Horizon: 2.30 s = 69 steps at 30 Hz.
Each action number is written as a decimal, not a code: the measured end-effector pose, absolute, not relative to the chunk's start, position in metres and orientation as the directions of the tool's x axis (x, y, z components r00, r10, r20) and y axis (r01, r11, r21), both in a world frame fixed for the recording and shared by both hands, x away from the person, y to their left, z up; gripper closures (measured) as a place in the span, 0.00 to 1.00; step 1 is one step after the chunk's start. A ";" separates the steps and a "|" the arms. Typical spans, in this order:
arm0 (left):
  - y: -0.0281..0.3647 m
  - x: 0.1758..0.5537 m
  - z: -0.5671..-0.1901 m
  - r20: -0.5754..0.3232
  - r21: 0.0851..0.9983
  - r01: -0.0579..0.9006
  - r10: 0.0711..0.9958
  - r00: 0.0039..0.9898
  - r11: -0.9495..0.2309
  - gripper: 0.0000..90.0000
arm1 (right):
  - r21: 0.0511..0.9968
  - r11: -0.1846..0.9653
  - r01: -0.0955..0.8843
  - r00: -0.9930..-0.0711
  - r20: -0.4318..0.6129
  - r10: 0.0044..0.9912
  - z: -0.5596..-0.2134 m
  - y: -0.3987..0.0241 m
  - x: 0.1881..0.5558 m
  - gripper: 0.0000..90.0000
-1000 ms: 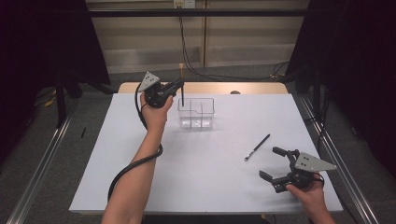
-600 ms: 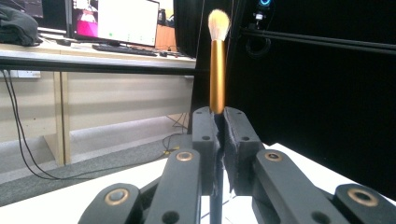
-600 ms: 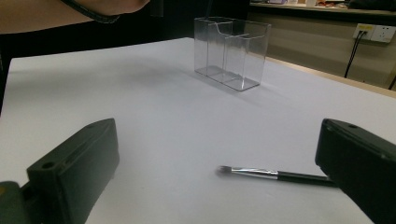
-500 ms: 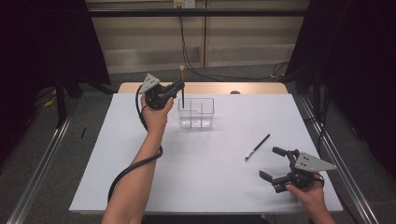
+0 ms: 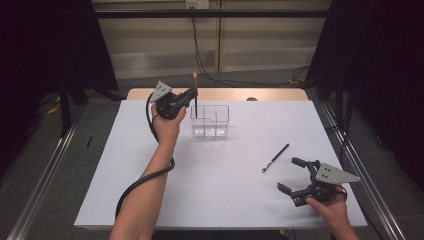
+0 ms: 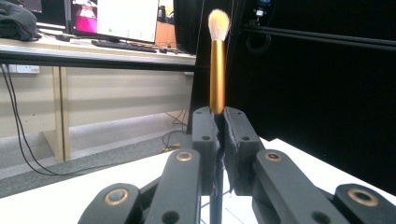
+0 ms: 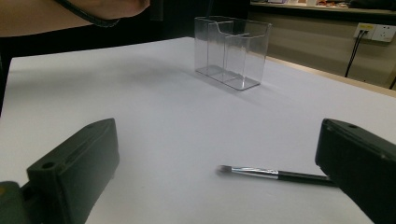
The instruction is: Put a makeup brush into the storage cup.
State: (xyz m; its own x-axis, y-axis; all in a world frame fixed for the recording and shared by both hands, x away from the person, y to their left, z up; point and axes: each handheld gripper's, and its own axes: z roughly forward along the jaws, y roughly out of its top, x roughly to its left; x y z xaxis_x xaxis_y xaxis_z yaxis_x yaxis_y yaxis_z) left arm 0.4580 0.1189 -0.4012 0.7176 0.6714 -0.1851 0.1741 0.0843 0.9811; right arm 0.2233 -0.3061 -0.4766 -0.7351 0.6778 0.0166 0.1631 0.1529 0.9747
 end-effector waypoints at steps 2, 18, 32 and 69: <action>0.119 0.458 -0.402 -0.187 0.981 0.176 0.670 0.719 0.085 0.93 | 0.975 0.153 0.163 -0.736 0.017 0.677 -0.476 -0.306 0.223 0.00; 0.122 0.454 -0.409 -0.175 0.983 0.169 0.683 0.709 0.076 0.93 | 0.975 0.154 0.163 -0.736 0.016 0.677 -0.476 -0.306 0.223 0.00; 0.122 0.452 -0.413 -0.176 0.982 0.169 0.686 0.706 0.078 0.93 | 0.974 0.159 0.161 -0.738 0.012 0.675 -0.476 -0.306 0.223 0.00; 0.125 0.445 -0.419 -0.204 0.976 0.204 0.638 0.743 0.074 0.73 | 0.973 0.162 0.165 -0.738 0.013 0.674 -0.477 -0.305 0.224 0.00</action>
